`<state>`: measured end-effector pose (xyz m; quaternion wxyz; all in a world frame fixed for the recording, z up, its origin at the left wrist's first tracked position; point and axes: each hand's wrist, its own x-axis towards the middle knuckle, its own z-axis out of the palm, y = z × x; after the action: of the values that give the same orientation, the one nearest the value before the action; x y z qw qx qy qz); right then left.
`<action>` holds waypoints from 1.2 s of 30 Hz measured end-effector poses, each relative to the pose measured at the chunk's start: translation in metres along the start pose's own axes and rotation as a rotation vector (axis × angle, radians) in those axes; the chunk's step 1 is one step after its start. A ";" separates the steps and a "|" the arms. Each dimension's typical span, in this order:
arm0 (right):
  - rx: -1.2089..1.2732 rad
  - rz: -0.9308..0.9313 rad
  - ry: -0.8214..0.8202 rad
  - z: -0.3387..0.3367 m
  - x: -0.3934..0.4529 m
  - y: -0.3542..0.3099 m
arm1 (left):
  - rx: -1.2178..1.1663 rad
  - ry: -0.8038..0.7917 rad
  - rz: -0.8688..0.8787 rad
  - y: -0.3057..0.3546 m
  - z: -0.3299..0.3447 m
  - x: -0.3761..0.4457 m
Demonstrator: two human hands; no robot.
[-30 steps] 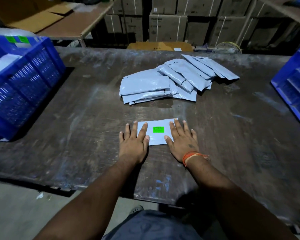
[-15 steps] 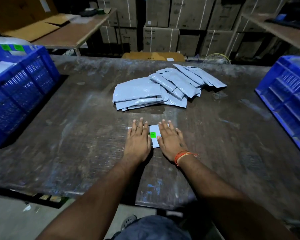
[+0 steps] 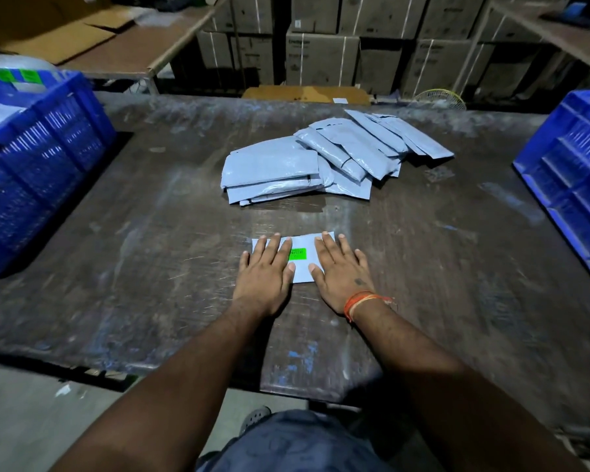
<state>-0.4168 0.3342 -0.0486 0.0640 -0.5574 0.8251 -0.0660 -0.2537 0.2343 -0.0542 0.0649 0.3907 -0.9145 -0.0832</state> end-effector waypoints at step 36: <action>1.477 0.178 0.069 -0.095 0.049 -0.097 | -1.485 0.259 -0.529 -0.076 -0.156 0.016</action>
<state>-0.3642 0.2562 0.0607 0.4014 -0.2980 0.6094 -0.6155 -0.1826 0.1547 0.0838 0.3921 0.4562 -0.4822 -0.6369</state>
